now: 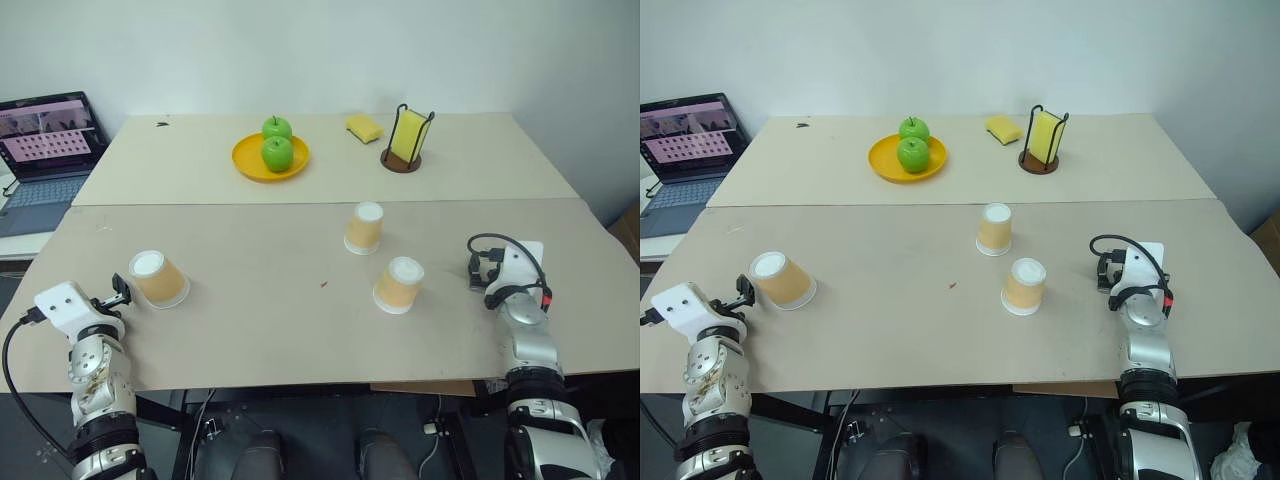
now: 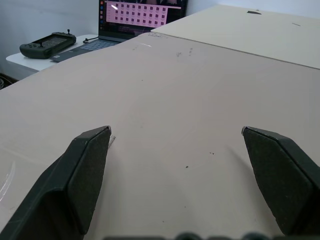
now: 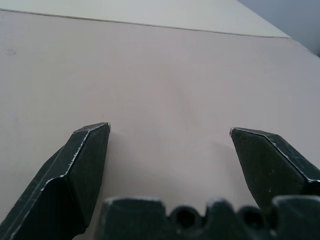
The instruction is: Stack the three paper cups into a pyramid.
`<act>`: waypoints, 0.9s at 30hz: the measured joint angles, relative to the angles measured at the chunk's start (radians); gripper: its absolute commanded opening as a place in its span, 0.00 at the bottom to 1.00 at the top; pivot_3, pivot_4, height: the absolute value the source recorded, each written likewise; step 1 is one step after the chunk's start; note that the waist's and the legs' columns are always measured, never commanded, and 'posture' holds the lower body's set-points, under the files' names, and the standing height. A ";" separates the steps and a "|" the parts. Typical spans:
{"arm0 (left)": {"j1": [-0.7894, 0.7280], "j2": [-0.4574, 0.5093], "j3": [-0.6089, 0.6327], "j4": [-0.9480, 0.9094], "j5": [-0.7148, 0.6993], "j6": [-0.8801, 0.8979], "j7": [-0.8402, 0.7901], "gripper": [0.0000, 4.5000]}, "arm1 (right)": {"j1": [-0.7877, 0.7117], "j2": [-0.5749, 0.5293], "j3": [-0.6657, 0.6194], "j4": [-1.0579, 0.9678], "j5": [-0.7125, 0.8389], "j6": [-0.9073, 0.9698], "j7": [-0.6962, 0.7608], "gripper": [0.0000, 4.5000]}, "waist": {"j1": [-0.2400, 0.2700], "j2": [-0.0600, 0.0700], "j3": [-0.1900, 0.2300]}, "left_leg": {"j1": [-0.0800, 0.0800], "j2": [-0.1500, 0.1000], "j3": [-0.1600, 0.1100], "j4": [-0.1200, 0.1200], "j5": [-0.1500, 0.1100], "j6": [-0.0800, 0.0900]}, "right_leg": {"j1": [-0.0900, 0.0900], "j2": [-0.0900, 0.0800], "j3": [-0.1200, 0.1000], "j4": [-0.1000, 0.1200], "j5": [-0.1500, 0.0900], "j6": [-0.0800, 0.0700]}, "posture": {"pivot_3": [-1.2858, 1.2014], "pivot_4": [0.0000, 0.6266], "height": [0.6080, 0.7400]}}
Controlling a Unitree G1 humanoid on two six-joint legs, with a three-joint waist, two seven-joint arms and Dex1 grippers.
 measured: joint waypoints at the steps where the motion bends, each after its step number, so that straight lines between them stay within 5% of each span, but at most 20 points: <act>1: 0.000 0.000 0.000 0.000 0.000 0.000 0.000 1.00 | 0.000 0.000 0.000 0.000 0.000 0.000 0.000 1.00 | 0.000 0.000 0.000 | 0.000 0.000 0.000 0.000 0.000 0.000 | 0.000 0.000 0.000 0.000 0.000 0.000 | 0.52 0.24 0.94; 8: -0.135 -0.008 0.050 0.024 -0.122 0.014 -0.019 1.00 | -0.006 -0.001 0.000 0.006 0.000 0.000 -0.002 1.00 | 0.004 -0.002 0.001 | -0.002 0.000 -0.001 0.001 0.000 0.000 | 0.000 0.000 -0.001 0.000 0.000 0.000 | 0.52 0.24 0.94; 12: -0.250 0.055 0.054 -0.117 -0.268 0.122 -0.103 1.00 | -0.006 -0.015 -0.003 0.017 0.000 0.000 -0.002 1.00 | 0.000 -0.003 0.002 | -0.005 0.000 -0.001 0.001 0.000 0.000 | -0.002 0.000 -0.001 0.000 0.000 0.000 | 0.52 0.24 0.94; 17: -0.292 0.129 -0.104 -0.479 -0.440 0.337 -0.293 1.00 | -0.005 -0.015 -0.004 0.018 0.000 0.000 -0.006 1.00 | 0.000 -0.003 0.002 | -0.003 0.000 -0.001 0.001 0.000 0.000 | -0.001 0.000 -0.001 0.000 0.000 0.000 | 0.52 0.24 0.94; 22: -0.170 0.288 -0.303 -0.800 -0.692 0.651 -0.573 1.00 | 0.006 -0.016 -0.008 0.010 0.001 0.000 -0.010 1.00 | -0.019 0.000 0.003 | -0.001 0.001 0.000 -0.001 0.000 0.000 | -0.001 0.001 0.001 0.000 0.000 0.000 | 0.52 0.24 0.94; 27: -0.066 0.456 -0.441 -0.829 -0.584 0.697 -0.810 1.00 | 0.048 -0.093 -0.009 -0.028 0.012 0.001 0.081 1.00 | -0.026 0.004 0.005 | 0.001 0.001 0.000 -0.001 0.000 0.000 | -0.001 0.002 0.001 0.001 -0.001 -0.002 | 0.52 0.24 0.94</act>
